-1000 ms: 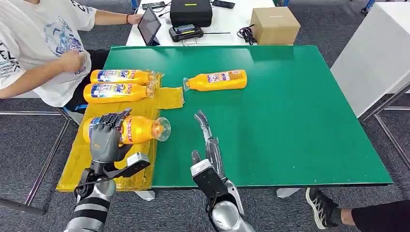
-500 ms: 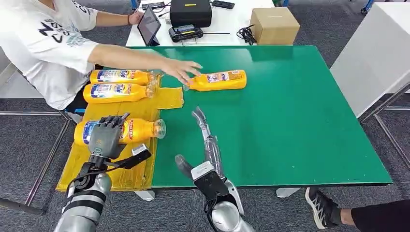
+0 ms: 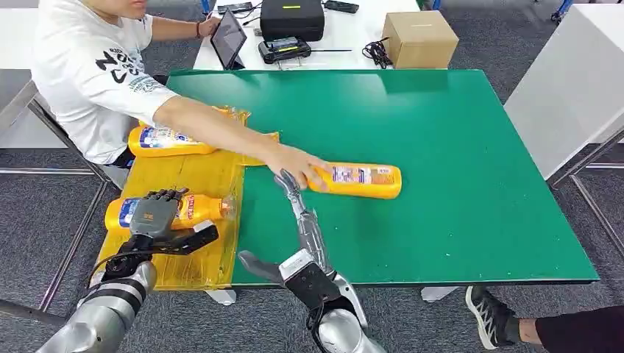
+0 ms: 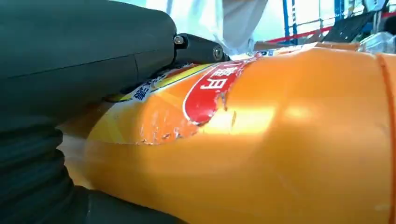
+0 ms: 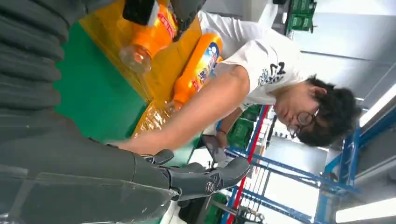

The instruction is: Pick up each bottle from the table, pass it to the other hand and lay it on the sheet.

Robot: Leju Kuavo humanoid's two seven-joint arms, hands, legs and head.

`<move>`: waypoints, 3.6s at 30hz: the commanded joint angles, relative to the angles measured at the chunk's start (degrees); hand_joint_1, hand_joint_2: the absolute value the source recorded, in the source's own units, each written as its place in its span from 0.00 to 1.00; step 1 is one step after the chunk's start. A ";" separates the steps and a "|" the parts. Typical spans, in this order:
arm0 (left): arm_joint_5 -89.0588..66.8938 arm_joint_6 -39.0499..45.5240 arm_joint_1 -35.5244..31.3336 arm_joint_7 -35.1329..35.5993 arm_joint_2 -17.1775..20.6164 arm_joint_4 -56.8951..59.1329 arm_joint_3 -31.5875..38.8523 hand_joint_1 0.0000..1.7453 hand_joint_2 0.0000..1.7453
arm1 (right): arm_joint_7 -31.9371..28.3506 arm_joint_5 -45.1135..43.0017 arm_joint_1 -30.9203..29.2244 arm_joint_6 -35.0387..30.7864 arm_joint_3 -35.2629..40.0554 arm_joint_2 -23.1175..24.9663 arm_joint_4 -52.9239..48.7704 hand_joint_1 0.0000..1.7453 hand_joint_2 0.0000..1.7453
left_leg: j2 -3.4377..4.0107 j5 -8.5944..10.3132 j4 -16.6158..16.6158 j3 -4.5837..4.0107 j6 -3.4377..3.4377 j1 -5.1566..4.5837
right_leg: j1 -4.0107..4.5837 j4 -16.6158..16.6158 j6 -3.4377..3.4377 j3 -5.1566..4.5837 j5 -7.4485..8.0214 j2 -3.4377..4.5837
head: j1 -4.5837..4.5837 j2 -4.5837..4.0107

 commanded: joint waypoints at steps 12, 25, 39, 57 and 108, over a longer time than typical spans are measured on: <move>6.51 -23.68 -4.14 -5.19 2.56 9.76 -2.03 0.00 0.00 | 0.59 0.46 -2.06 1.60 1.40 -0.93 4.55 0.00 1.00 | 0.12 -0.02 -0.11 0.49 -0.09 0.08 | 0.15 -0.12 -0.11 0.46 0.02 0.09 | -0.02 0.00; 18.36 -36.93 -2.59 -10.91 3.16 8.47 1.04 0.00 0.00 | 0.28 -0.01 -3.08 2.91 1.37 -0.54 6.59 0.00 1.00 | -0.28 0.06 -0.16 0.91 -0.06 0.02 | 0.03 -0.16 -0.02 1.02 -0.06 -0.16 | -0.02 0.00; 24.85 -43.95 -1.08 -13.55 5.79 7.97 0.42 0.00 0.00 | -0.14 -1.19 -3.91 3.35 0.93 -0.25 8.56 0.00 1.00 | -0.55 0.17 -0.19 1.26 -0.06 -0.05 | -0.04 -0.11 0.00 1.43 -0.09 -0.50 | -0.02 0.00; 48.34 -22.59 -0.05 -25.53 -1.83 -3.67 3.04 0.00 0.00 | 0.77 -1.28 -4.28 2.83 1.30 0.53 10.88 0.00 1.00 | -0.73 0.20 -0.07 0.88 -0.06 0.01 | 0.01 -0.07 0.05 1.06 -0.13 -0.76 | 0.00 0.00; 73.64 -7.04 17.87 -28.50 -10.75 -38.12 -2.35 0.00 1.00 | 30.06 19.34 -9.77 19.07 0.40 -34.26 7.94 0.00 1.00 | -0.45 0.19 0.01 -0.02 0.05 -0.18 | -0.06 -0.13 0.05 0.14 0.05 -0.54 | -0.04 0.00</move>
